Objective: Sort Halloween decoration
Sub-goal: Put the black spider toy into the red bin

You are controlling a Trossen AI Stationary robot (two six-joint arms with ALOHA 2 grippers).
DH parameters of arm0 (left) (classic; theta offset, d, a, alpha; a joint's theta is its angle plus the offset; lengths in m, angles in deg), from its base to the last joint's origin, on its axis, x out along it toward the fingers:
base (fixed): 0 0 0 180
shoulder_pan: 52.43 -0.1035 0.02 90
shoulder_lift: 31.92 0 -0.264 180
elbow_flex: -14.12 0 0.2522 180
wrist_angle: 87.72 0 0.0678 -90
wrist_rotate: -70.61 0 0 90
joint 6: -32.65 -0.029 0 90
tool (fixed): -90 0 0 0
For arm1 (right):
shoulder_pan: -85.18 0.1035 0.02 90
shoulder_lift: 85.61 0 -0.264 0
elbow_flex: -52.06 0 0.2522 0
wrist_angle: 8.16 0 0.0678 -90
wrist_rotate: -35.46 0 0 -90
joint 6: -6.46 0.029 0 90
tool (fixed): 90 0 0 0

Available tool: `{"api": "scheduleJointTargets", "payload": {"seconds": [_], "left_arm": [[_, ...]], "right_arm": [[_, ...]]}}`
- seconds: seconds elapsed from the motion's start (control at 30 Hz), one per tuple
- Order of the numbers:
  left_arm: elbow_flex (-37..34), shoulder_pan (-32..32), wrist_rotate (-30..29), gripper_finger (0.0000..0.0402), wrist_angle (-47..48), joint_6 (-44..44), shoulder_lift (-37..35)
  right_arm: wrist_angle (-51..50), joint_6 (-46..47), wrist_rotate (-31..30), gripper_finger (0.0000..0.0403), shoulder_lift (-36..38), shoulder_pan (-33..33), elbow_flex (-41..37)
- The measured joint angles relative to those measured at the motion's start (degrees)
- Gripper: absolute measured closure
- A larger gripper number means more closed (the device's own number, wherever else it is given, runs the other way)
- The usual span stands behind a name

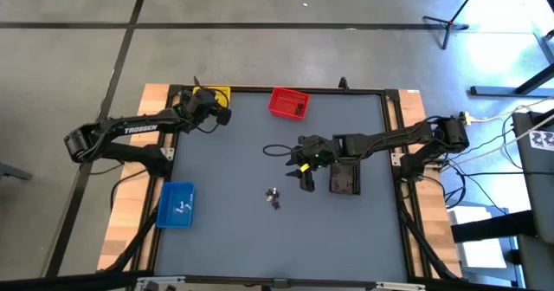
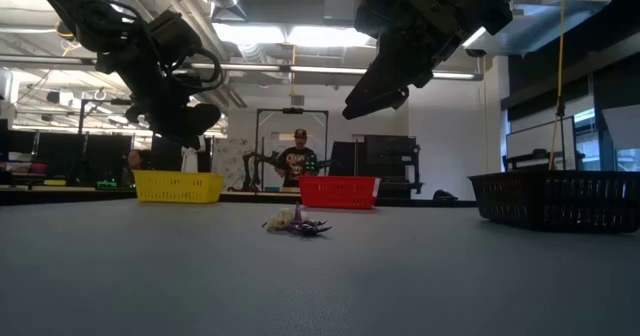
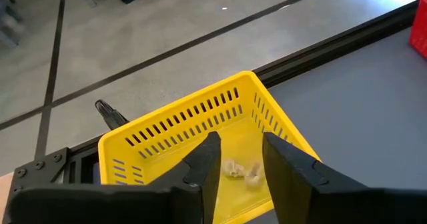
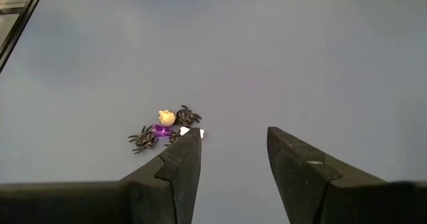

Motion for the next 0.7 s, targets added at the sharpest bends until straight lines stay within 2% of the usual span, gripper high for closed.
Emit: {"api": "scheduleJointTargets", "payload": {"seconds": [0.4,0.5,0.7], "left_arm": [[-0.1,0.0,1.3,0.0296,-1.1,0.2,0.0],[-0.1,0.0,6.2,0.0296,-4.0,0.4,0.0],[-0.1,1.9,26.0,0.0296,-16.1,6.1,0.0]], "right_arm": [[0.0,0.0,0.0,0.0230,0.0,0.0,0.0],[0.0,-0.2,0.0,0.0230,0.0,0.0,0.0],[0.0,-3.5,0.0,0.0230,0.0,0.0,0.0]]}}
